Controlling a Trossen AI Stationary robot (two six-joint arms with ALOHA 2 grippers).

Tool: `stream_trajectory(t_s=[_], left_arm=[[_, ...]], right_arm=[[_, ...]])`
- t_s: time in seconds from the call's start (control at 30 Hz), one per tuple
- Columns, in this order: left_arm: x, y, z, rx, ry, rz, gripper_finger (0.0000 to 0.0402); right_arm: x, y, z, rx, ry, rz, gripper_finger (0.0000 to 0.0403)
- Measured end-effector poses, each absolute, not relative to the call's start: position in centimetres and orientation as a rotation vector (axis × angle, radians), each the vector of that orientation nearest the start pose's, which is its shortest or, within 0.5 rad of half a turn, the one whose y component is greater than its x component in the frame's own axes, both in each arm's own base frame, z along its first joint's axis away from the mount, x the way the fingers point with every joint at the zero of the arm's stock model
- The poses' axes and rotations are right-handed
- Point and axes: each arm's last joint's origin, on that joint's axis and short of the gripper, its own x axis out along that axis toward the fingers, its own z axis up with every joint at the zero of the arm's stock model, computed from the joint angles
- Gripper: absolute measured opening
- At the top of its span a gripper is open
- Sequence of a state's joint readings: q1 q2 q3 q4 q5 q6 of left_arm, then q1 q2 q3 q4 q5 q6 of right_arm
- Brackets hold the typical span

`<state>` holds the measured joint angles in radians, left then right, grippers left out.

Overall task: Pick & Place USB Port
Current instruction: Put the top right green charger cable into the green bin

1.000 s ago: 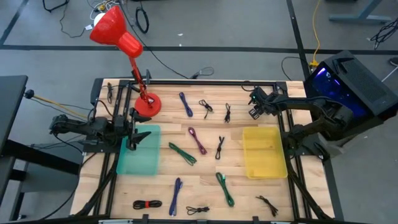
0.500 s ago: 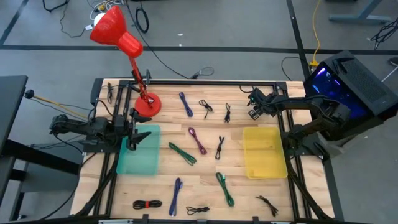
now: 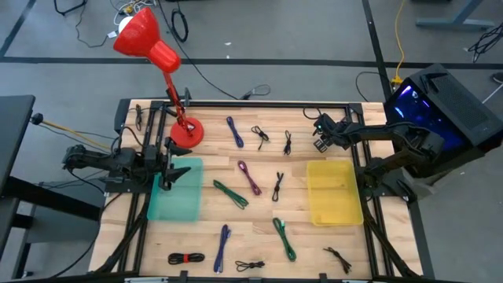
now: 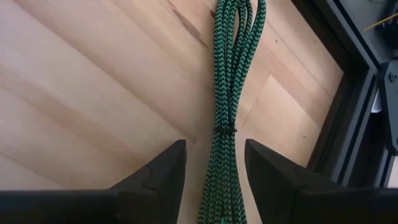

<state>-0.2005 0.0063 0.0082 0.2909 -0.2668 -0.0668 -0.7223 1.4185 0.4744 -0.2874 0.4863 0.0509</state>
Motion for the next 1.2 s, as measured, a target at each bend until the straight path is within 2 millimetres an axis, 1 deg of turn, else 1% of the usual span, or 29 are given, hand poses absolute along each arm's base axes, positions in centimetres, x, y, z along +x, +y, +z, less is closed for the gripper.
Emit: stream_trajectory(t_s=[0.2, 0.27, 0.5, 0.6, 0.67, 0.7, 0.8, 0.83, 0.93, 1.0, 1.07, 1.2], left_arm=[[9.2, -1.5, 19.5, -0.201, -0.298, -0.084, 0.0303], [9.2, -1.5, 19.5, -0.197, -0.295, -0.104, 0.0303], [9.2, -1.5, 19.4, -0.204, -0.294, -0.084, 0.0303], [9.2, -1.3, 19.5, -0.230, -0.302, -0.045, 0.0303], [9.2, -1.2, 19.4, -0.235, -0.300, 0.000, 0.0303], [9.2, -1.1, 19.4, -0.238, -0.300, 0.023, 0.0303], [9.2, -1.0, 19.4, -0.248, -0.304, 0.067, 0.0303], [9.2, -1.0, 19.4, -0.247, -0.304, 0.076, 0.0303], [9.2, -0.8, 19.4, -0.247, -0.305, 0.124, 0.0303], [9.2, -0.7, 19.3, -0.214, -0.299, 0.176, 0.0303], [9.2, -0.6, 19.2, -0.187, -0.287, 0.233, 0.0303], [9.1, -0.3, 19.1, -0.181, -0.270, 0.319, 0.0303]], right_arm=[[14.4, -14.4, 11.3, 0.192, 1.267, -1.077, 0.0171], [14.4, -14.4, 11.3, 0.193, 1.266, -1.075, 0.0171], [14.4, -14.4, 11.3, 0.195, 1.266, -1.073, 0.0170], [14.3, -14.4, 11.3, 0.195, 1.272, -1.063, 0.0161], [14.4, -14.4, 11.2, 0.200, 1.272, -1.056, 0.0139], [14.4, -14.4, 11.2, 0.203, 1.272, -1.052, 0.0121], [14.4, -14.3, 11.2, 0.214, 1.272, -1.035, 0.0043], [14.4, -14.3, 11.2, 0.213, 1.273, -1.033, 0.0023], [14.4, -14.3, 11.2, 0.210, 1.276, -1.033, 0.0015], [14.6, -14.5, 11.7, 0.206, 1.283, -1.015, 0.0009], [15.0, -14.7, 12.5, 0.196, 1.292, -0.991, 0.0007], [17.0, -15.8, 16.5, 0.165, 1.206, -0.971, 0.0006]])
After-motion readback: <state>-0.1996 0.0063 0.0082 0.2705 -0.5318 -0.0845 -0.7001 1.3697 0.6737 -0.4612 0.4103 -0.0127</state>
